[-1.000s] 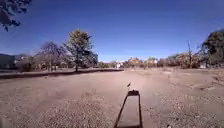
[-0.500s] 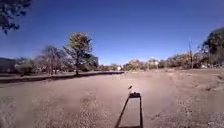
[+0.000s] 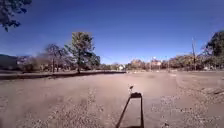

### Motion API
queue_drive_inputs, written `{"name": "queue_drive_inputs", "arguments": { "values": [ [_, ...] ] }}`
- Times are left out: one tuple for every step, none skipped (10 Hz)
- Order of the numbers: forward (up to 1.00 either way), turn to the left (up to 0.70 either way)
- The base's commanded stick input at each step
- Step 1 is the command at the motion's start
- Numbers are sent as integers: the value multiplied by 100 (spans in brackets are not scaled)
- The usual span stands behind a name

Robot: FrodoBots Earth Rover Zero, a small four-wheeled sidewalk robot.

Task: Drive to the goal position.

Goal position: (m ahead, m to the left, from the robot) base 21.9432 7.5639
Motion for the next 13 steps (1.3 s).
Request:
{"name": "queue_drive_inputs", "arguments": {
  "values": [
    [50, 0],
    [50, 0],
    [50, 0],
    [50, 0],
    [50, 0],
    [50, 0],
    [50, 0],
    [50, 0],
    [50, 0],
    [50, 0],
    [50, 0],
    [50, 0],
    [50, 0]
  ]
}}
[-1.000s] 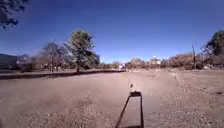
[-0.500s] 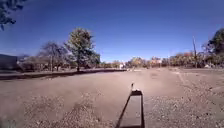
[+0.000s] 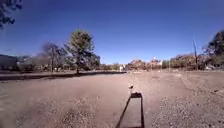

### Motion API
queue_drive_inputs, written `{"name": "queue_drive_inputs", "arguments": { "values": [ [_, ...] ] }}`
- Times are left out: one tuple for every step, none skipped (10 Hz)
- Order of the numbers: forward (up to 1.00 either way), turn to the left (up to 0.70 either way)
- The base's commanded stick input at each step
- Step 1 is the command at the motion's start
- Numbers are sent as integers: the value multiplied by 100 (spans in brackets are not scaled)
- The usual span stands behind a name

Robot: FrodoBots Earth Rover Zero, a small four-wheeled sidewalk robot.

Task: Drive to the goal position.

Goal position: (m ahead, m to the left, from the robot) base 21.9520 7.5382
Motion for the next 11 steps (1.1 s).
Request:
{"name": "queue_drive_inputs", "arguments": {
  "values": [
    [50, 0],
    [50, 0],
    [50, 0],
    [50, 0],
    [50, 0],
    [50, 0],
    [50, 0],
    [50, 0],
    [50, 0],
    [50, 0],
    [50, 0]
  ]
}}
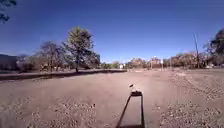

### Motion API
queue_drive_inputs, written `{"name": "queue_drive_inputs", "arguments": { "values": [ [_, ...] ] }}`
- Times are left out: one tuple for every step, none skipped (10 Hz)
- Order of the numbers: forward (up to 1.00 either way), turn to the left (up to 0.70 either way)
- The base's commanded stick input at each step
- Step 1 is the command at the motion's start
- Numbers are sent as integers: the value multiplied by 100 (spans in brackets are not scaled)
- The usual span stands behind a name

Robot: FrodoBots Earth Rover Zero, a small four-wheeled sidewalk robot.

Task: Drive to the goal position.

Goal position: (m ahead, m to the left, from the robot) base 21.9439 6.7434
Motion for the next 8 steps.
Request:
{"name": "queue_drive_inputs", "arguments": {
  "values": [
    [50, 0],
    [50, 0],
    [50, 0],
    [50, 0],
    [50, 0],
    [50, 0],
    [50, 0],
    [50, 0]
  ]
}}
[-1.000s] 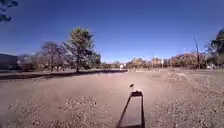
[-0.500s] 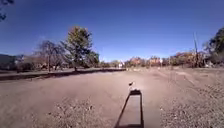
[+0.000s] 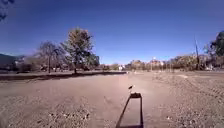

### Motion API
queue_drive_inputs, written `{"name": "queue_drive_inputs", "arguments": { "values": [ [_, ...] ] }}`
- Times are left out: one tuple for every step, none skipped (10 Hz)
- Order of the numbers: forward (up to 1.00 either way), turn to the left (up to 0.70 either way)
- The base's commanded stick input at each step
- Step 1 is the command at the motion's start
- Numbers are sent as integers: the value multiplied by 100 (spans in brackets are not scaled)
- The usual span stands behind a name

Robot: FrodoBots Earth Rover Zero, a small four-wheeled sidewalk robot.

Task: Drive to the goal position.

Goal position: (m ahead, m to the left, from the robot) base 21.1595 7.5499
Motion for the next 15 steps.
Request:
{"name": "queue_drive_inputs", "arguments": {
  "values": [
    [50, 0],
    [50, 0],
    [50, 5],
    [50, 11],
    [50, 14],
    [50, 5],
    [50, 0],
    [50, 0],
    [50, 2],
    [50, 7],
    [50, 11],
    [50, 11],
    [50, 0],
    [50, 0],
    [50, 0]
  ]
}}
